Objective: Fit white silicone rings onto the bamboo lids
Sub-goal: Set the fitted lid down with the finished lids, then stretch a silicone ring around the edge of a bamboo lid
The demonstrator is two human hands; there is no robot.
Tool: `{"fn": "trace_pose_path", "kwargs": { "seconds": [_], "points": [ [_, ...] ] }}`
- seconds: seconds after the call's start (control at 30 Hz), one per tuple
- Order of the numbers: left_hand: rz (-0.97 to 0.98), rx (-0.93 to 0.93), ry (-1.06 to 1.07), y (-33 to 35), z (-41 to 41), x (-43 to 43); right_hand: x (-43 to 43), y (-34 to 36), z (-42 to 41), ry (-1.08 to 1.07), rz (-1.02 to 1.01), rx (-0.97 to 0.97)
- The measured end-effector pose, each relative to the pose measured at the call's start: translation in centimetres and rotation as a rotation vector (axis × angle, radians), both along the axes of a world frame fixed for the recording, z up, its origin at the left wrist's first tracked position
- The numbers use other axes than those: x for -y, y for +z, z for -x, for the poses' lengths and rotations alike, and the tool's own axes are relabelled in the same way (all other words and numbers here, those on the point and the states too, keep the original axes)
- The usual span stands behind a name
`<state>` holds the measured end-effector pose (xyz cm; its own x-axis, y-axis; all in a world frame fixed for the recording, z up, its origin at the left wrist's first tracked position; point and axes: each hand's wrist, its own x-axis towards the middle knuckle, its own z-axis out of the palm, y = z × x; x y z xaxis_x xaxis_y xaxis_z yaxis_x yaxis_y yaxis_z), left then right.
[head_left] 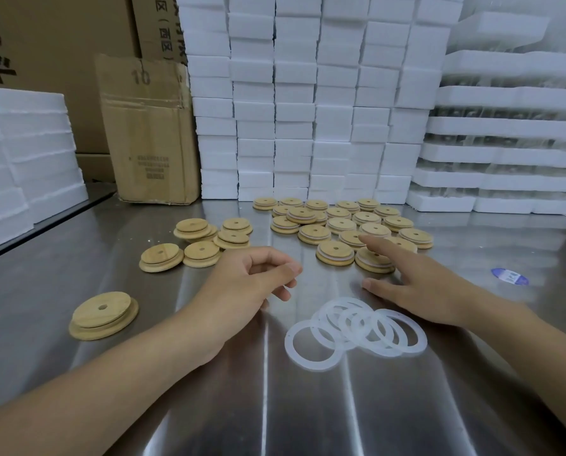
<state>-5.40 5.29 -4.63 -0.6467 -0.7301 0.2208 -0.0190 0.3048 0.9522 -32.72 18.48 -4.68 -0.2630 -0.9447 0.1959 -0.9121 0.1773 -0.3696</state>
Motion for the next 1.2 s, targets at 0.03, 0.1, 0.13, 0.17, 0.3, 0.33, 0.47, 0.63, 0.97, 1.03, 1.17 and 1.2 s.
{"fn": "trace_pose_path", "kwargs": {
  "seconds": [0.03, 0.1, 0.13, 0.17, 0.3, 0.33, 0.47, 0.63, 0.97, 1.03, 1.17, 1.2],
  "points": [
    [0.129, 0.032, 0.050, 0.0, -0.2, 0.5, 0.1, -0.1, 0.0, -0.004, 0.002, -0.005],
    [0.477, 0.163, 0.188, 0.1, -0.8, 1.6, 0.2, -0.2, 0.1, -0.009, 0.009, -0.010],
    [0.628, 0.249, 0.238, 0.3, -1.1, 2.0, 0.3, -0.3, 0.1, -0.010, 0.013, -0.012],
    [0.739, 0.352, 0.266, 0.4, -1.4, 2.4, 0.3, -0.3, 0.1, -0.010, 0.017, -0.012],
    [0.854, 0.788, 0.305, 0.4, -2.2, 3.7, 0.3, -0.3, -0.2, -0.007, 0.031, -0.023],
    [0.809, 0.877, 0.308, 0.3, -2.2, 3.8, 0.3, -0.3, -0.2, -0.007, 0.033, -0.025],
    [0.668, 1.075, 0.298, 0.4, -2.4, 3.7, 0.5, -0.4, -0.3, -0.006, 0.037, -0.014],
    [0.816, 1.022, 0.427, 1.5, -2.7, 3.1, 0.3, -0.4, -0.4, -0.015, 0.035, -0.003],
    [0.684, 0.843, 0.351, 1.0, -2.1, 2.6, -0.1, 1.2, -2.8, 0.024, 0.194, -0.011],
    [0.711, 0.875, 0.357, 0.7, -1.9, 2.5, -0.2, 1.6, -3.7, 0.083, 0.188, 0.036],
    [0.654, 0.761, 0.353, 0.8, -1.7, 2.1, -0.4, 1.9, -5.8, 0.205, 0.089, 0.171],
    [0.646, 0.729, 0.342, 0.9, -1.6, 1.9, -0.5, 2.0, -6.3, 0.234, 0.057, 0.200]
  ]
}}
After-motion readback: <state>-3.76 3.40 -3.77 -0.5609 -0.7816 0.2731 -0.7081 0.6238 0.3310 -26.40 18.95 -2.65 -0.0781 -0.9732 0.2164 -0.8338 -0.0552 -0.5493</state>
